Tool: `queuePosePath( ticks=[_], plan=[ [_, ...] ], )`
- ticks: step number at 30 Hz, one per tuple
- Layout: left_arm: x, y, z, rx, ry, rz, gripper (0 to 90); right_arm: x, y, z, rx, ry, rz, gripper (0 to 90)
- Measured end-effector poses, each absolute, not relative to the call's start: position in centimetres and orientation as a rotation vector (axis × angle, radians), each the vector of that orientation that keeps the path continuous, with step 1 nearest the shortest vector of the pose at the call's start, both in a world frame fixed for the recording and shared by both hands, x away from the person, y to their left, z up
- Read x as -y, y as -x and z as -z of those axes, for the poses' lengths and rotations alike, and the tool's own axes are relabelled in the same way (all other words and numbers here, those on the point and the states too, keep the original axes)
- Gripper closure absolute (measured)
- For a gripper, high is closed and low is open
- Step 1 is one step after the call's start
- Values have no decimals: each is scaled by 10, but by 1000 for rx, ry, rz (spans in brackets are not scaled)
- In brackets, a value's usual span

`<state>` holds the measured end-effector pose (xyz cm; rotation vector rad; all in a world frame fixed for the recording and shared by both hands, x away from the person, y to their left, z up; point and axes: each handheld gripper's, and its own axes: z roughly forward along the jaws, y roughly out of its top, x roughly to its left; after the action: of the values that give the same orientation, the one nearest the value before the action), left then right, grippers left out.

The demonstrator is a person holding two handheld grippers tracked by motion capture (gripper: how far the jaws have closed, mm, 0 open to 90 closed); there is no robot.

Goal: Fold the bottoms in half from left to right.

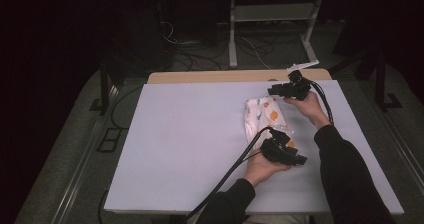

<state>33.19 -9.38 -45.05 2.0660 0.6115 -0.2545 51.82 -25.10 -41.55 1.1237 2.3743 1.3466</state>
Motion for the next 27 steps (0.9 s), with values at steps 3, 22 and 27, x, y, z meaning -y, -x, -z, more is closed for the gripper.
queuePosePath(
  ticks=[3,22,27],
  plan=[
    [92,-330,447,-622,-2053,213,338,252,-515,411,-2368,-1132,-1325,476],
    [71,-338,437,-625,-1993,183,0,258,-496,404,-2354,-1235,-1337,0],
    [64,-342,434,-638,-1987,166,0,261,-490,402,-2344,-1244,-1333,0]
  ],
)
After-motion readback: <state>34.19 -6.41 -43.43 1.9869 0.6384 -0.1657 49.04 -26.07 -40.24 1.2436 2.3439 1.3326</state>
